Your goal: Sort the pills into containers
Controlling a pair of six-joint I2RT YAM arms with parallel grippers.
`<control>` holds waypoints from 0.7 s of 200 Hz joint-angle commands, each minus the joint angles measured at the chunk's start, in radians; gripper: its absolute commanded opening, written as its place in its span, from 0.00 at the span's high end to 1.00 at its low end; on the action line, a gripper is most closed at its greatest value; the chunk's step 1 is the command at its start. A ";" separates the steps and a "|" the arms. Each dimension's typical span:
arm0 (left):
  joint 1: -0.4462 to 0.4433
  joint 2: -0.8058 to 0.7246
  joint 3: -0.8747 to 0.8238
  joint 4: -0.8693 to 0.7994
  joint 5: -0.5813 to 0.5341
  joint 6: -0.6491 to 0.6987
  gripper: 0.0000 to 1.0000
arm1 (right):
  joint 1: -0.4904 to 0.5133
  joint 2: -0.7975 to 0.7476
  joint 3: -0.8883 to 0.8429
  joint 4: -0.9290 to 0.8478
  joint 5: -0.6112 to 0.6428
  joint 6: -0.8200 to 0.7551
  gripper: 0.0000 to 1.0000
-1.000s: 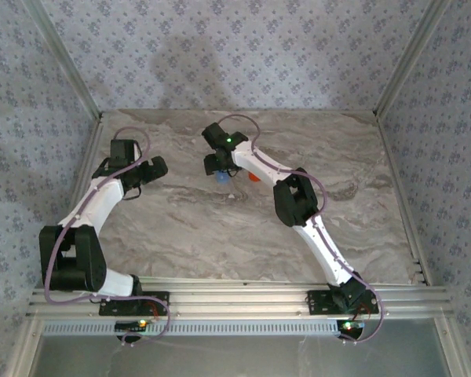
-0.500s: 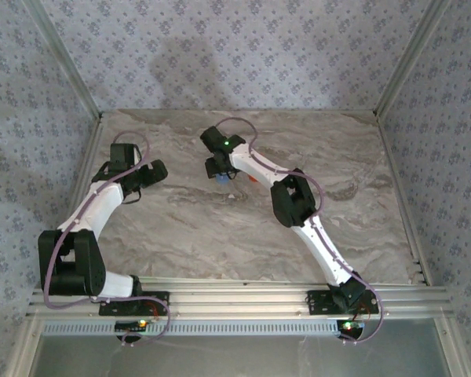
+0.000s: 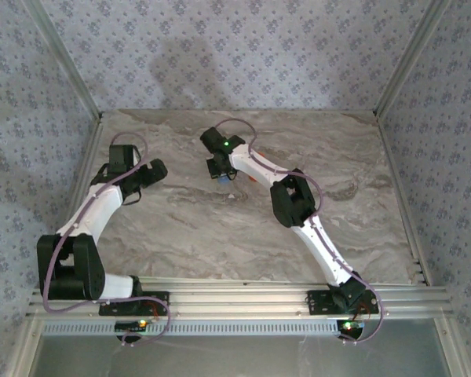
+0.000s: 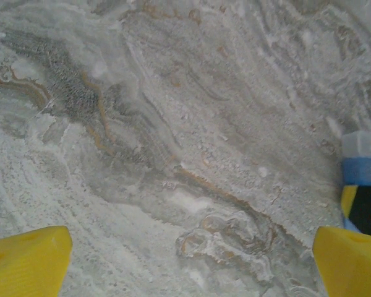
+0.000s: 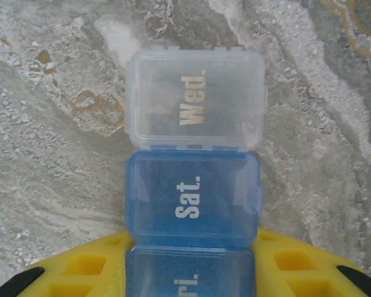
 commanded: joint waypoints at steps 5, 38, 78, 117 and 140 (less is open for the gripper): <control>-0.006 -0.050 -0.031 0.064 0.024 -0.085 0.00 | 0.011 -0.100 -0.077 -0.011 -0.117 0.001 0.65; -0.006 -0.095 -0.070 0.119 0.031 -0.171 0.00 | 0.007 -0.253 -0.305 0.109 -0.276 -0.016 0.64; -0.006 -0.156 -0.140 0.195 0.096 -0.183 0.00 | 0.008 -0.439 -0.633 0.273 -0.333 -0.011 0.64; -0.006 -0.175 -0.178 0.199 0.110 -0.185 0.00 | 0.050 -0.531 -0.840 0.300 -0.299 -0.003 0.64; -0.009 -0.171 -0.185 0.199 0.118 -0.186 0.00 | 0.073 -0.563 -0.923 0.325 -0.279 0.019 0.63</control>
